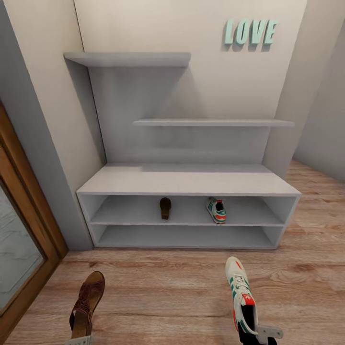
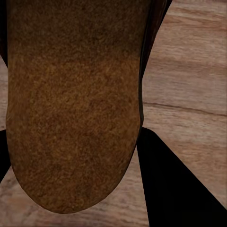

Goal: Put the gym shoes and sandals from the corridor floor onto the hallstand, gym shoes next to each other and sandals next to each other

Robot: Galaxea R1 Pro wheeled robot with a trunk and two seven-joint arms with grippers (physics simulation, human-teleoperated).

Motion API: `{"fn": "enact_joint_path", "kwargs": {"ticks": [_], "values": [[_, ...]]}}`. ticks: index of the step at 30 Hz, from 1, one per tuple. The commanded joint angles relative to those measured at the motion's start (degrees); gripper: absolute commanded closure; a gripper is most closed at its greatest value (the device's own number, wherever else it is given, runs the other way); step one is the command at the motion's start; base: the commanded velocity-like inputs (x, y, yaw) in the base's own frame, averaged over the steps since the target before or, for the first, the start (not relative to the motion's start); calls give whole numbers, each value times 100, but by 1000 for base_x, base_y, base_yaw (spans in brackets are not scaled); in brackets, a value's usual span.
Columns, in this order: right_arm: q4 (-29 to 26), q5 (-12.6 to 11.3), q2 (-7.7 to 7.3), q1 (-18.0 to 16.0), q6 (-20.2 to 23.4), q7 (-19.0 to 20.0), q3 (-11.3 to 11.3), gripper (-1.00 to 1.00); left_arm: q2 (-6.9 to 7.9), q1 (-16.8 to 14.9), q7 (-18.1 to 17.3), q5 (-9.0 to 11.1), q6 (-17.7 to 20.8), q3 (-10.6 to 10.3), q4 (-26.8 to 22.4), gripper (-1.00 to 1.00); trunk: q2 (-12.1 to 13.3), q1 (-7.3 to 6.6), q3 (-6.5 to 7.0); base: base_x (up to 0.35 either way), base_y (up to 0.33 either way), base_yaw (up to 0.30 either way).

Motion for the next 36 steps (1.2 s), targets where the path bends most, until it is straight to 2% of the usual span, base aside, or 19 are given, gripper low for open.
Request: {"fn": "enact_joint_path", "kwargs": {"ticks": [1,12,13,14,15,19,21,26,29,31,33,36], "values": [[6,21,-1,-4,-18,11,-34,100,-2,-5,-39,-42,-16,50,2,100,-2,-1,-5,0,7,0],[-14,-1,13,-4,-16,-14,-46,100,33,-42,-34,-61,66,54,-4,100,-2,-1,-5,0,1,0],[-17,0,-91,-4,-23,-17,-52,100,23,-435,-23,-92,439,42,-123,100,-2,-1,-5,0,0,0],[-17,-2,-148,-4,-21,-17,-52,100,18,-530,-23,-98,548,40,-128,100,-2,-1,-5,0,0,0],[-18,-3,-189,-4,-20,-17,-51,100,-4,-804,-22,-112,938,34,-143,100,-2,-1,-5,0,0,0],[-18,-9,-253,-4,-16,-22,-59,100,-86,-1334,1,-247,1698,-33,-170,100,-2,-1,-5,0,0,0],[-19,-11,-271,-4,-14,-23,-62,100,-117,-1511,14,-331,1895,-83,-174,100,-2,-1,-5,0,0,0],[-19,-19,-403,-4,-5,-19,-67,100,-240,-2137,83,-663,2587,-298,-175,100,-2,-1,-5,0,0,0],[-19,-21,-441,-4,-2,-18,-72,100,-382,-2566,173,-857,3281,-431,-176,100,-2,-1,-5,0,0,0],[-22,-22,-448,-4,-2,-17,-74,100,-432,-2728,208,-922,3557,-488,-178,100,-2,-1,-5,0,0,0],[-25,-21,-453,-4,-6,-12,-71,100,-495,-3030,245,-1003,4026,-581,-181,100,-2,-1,-5,0,0,0],[-26,-14,-453,-4,-5,1,-60,100,-527,-3307,263,-1045,4384,-631,-177,100,-2,-1,-5,0,0,0]]}}
